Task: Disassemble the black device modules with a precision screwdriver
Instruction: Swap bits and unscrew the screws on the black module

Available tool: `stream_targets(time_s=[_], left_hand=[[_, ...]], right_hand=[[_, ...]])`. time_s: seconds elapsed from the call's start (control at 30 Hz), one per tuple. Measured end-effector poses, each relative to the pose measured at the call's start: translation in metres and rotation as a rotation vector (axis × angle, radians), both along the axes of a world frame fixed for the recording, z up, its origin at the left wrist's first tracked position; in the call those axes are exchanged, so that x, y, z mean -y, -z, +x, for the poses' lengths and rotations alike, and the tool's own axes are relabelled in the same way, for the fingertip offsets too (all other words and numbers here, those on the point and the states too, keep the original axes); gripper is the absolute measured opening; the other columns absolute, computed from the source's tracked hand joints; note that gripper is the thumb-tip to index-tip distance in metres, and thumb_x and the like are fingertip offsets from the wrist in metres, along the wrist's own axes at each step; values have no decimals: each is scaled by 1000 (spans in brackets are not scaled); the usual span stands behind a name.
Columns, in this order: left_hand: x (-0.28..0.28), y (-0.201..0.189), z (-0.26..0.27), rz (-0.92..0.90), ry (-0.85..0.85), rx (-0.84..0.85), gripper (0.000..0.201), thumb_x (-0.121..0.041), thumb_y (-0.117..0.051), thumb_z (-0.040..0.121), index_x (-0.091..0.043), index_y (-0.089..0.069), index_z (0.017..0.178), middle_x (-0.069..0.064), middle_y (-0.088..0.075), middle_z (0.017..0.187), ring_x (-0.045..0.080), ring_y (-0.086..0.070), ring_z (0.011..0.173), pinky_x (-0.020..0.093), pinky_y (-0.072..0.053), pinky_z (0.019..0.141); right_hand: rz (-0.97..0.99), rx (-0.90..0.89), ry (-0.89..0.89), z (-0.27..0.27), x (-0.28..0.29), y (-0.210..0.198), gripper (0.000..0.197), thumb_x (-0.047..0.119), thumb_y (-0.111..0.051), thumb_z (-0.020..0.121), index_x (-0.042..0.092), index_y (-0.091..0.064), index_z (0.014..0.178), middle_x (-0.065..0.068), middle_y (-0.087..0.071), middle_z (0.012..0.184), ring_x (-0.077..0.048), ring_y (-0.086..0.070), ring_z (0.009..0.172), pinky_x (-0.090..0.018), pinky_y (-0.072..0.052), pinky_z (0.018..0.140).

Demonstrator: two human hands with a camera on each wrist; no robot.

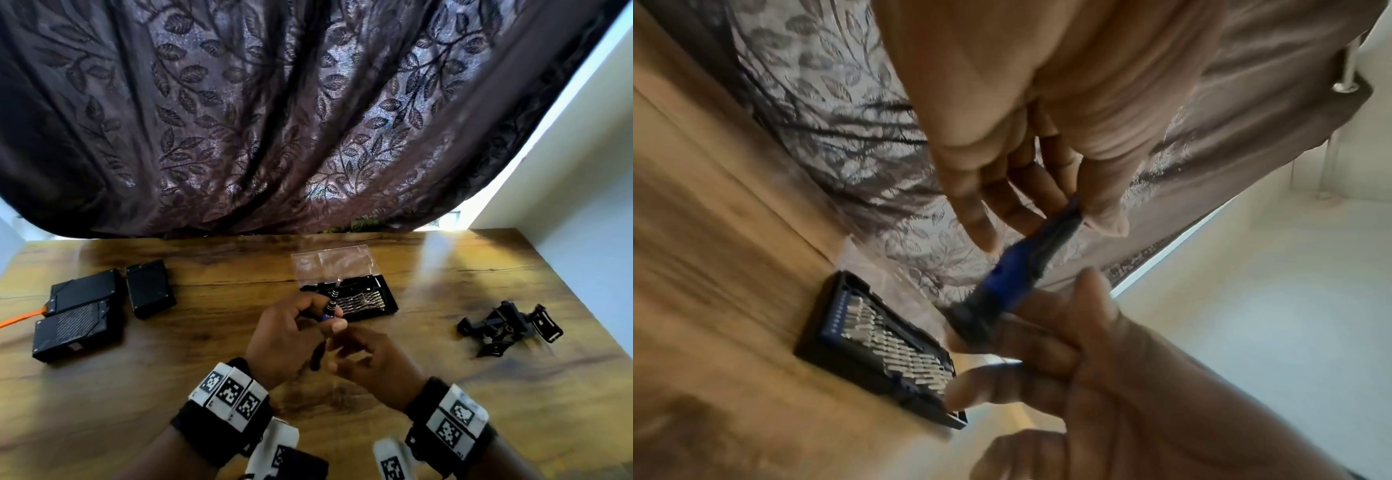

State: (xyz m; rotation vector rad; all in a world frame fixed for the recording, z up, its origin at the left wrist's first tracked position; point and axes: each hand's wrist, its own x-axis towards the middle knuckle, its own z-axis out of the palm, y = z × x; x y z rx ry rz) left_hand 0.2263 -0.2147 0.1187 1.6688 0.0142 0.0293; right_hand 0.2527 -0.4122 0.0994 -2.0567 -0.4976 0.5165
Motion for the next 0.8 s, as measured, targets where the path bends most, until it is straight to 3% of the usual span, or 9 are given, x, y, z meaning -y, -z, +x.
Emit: stream_targets(time_s=[0.1, 0.23, 0.33, 0.43, 0.5, 0.6, 0.7, 0.77, 0.8], left_hand=[[24, 2, 13, 23, -12, -6, 11, -24, -83, 83, -25, -75, 91, -5, -73, 79, 10, -69, 72, 24, -54, 65], [46, 14, 26, 55, 26, -56, 15, -29, -84, 83, -29, -74, 94, -7, -75, 84, 12, -70, 76, 24, -55, 67], [54, 31, 36, 137, 87, -116, 31, -49, -83, 77, -39, -70, 104, -12, -74, 92, 5, -69, 80, 21, -53, 68], [48, 53, 51, 148, -7, -184, 46, -70, -69, 74, -40, -70, 108, -15, -74, 100, 3, -69, 90, 27, -56, 78], [35, 65, 62, 217, -128, -227, 33, -63, -69, 83, -38, -72, 104, -16, -75, 95, 0, -68, 88, 25, -55, 79], [10, 79, 85, 418, -274, -293, 6, -34, -69, 96, -34, -71, 101, -17, -73, 95, -2, -67, 87, 16, -49, 72], [-11, 93, 115, 511, -378, -333, 11, -22, -70, 94, -31, -66, 93, -11, -71, 96, 13, -69, 93, 29, -54, 80], [-20, 99, 136, 575, -419, -370, 11, -19, -73, 91, -24, -64, 96, -2, -72, 100, 22, -69, 97, 38, -56, 88], [-22, 102, 149, 633, -415, -403, 14, -19, -73, 91, -19, -66, 103, 3, -72, 103, 24, -69, 99, 36, -54, 90]], right_hand=[[9, -24, 8, 4, 12, 13, 35, 59, -68, 79, 36, -72, 104, 12, -75, 99, -7, -71, 92, -39, -61, 83], [-15, -33, -20, 16, 38, 30, 13, 43, -66, 89, 45, -69, 101, 13, -76, 96, -8, -72, 82, -40, -61, 79], [-29, -64, -11, 28, 59, 44, 20, 26, -65, 95, 38, -67, 111, 8, -75, 96, -12, -72, 77, -39, -62, 73], [-39, -68, 32, 49, 87, 59, 16, 23, -65, 96, 34, -67, 108, 7, -75, 92, -11, -71, 77, -43, -61, 76], [-70, -53, 51, 63, 103, 72, 11, 30, -66, 95, 36, -66, 104, 11, -75, 91, -7, -70, 78, -41, -60, 76], [-27, -58, 75, 83, 120, 89, 9, 30, -69, 95, 36, -67, 102, 13, -74, 92, -3, -68, 81, -33, -56, 73], [-33, -150, 73, 94, 124, 97, 13, 32, -67, 96, 36, -66, 108, 14, -73, 97, 3, -66, 84, -24, -51, 74], [2, -194, 89, 100, 125, 103, 17, 33, -68, 96, 39, -67, 112, 16, -74, 95, 1, -67, 79, -29, -55, 74], [48, -215, 96, 104, 125, 107, 20, 31, -68, 96, 39, -67, 114, 15, -75, 95, -3, -68, 77, -35, -58, 74]])
